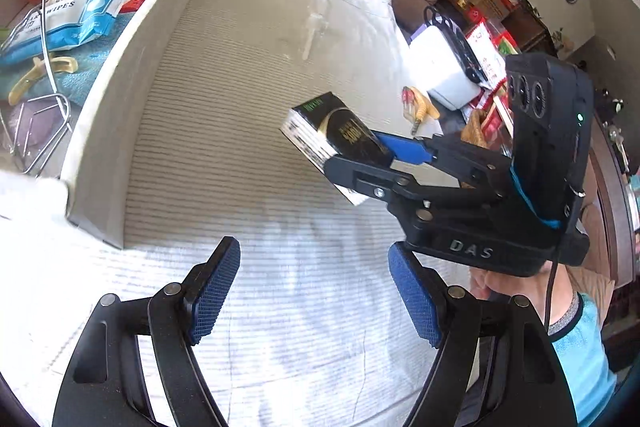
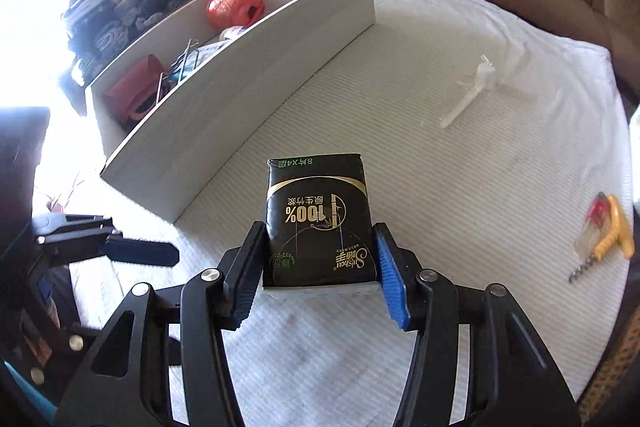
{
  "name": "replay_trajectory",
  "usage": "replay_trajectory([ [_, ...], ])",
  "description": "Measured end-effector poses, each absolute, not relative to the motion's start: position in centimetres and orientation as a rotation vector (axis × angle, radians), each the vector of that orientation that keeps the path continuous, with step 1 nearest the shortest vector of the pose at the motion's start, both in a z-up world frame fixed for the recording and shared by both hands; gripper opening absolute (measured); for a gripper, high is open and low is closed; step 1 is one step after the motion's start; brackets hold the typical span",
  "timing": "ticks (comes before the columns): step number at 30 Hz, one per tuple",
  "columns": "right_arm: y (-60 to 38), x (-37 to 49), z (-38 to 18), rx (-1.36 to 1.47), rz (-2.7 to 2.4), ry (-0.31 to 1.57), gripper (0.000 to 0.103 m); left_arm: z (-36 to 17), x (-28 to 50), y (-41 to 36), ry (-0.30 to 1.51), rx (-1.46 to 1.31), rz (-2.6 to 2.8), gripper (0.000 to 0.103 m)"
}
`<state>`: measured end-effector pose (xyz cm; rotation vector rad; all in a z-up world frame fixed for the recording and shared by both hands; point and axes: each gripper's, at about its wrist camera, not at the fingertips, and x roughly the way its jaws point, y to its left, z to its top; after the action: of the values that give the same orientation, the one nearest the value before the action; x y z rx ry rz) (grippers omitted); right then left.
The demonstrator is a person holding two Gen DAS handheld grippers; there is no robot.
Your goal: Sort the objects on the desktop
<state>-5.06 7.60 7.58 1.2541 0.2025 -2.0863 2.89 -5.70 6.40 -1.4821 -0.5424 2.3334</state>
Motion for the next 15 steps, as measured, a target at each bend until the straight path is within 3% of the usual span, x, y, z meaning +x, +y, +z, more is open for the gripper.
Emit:
replay_trajectory([
  [8,11.0,1.7,8.2,1.282,-2.051,0.206,0.049,7.4,6.8,-7.3,-0.409,-1.513,2.327,0.080],
  [15,11.0,5.1,7.5,1.289,-2.010,0.237,0.049,7.6,7.6,-8.0,-0.495,-1.503,2.323,0.080],
])
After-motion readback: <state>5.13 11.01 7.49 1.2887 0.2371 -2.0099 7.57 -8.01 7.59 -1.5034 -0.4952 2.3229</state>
